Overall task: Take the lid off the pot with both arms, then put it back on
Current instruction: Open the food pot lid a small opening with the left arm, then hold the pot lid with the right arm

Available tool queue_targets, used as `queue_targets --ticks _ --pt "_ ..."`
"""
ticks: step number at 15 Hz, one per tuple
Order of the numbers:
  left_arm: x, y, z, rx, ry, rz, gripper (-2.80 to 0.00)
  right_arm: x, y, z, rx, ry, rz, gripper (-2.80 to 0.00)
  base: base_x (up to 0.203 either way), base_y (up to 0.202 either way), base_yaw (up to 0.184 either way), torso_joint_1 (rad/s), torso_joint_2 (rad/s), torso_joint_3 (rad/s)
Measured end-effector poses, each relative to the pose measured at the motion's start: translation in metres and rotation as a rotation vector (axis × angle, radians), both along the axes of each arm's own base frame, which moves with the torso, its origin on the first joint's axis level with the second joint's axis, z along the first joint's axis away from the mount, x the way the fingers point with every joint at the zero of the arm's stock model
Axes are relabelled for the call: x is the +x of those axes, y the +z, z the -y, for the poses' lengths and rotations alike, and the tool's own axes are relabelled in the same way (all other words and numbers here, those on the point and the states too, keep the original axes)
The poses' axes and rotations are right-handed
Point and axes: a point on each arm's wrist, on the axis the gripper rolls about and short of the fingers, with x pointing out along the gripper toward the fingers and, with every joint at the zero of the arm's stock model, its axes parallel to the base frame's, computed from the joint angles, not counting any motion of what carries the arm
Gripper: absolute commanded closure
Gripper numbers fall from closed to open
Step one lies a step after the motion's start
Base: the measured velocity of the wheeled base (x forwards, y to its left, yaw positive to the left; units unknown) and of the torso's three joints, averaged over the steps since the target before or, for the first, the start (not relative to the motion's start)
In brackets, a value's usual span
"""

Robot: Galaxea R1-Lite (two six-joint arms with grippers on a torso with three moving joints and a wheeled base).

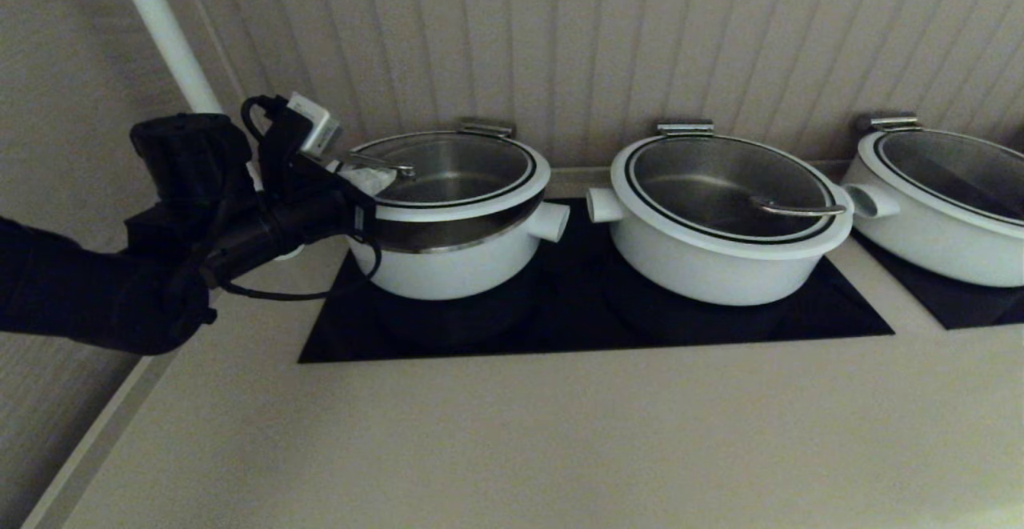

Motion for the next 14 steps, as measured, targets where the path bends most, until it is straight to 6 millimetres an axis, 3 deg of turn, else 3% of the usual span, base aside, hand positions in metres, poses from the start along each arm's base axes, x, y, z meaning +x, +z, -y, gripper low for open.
queue_targets --ticks 3,7,10,14 --pt "0.000 -0.001 0.000 -0.011 -0.001 -0.009 0.00 0.024 0.037 -0.001 -0.024 0.042 -0.022 0.00 0.000 0.000 0.000 0.000 0.00 0.000" --pt "-0.001 0.000 0.000 -0.019 -0.001 -0.010 0.00 0.082 0.064 -0.004 -0.158 0.179 -0.041 0.00 0.000 0.000 0.000 0.000 0.00 0.000" --pt "-0.002 0.002 0.000 -0.028 -0.001 -0.009 0.00 0.117 0.061 -0.009 -0.288 0.367 -0.062 0.00 0.000 0.000 0.000 0.000 0.00 0.000" --pt "-0.003 0.003 -0.001 -0.032 -0.001 -0.007 0.00 0.146 0.054 -0.028 -0.320 0.632 -0.111 0.00 0.000 0.000 0.000 0.000 0.00 0.000"
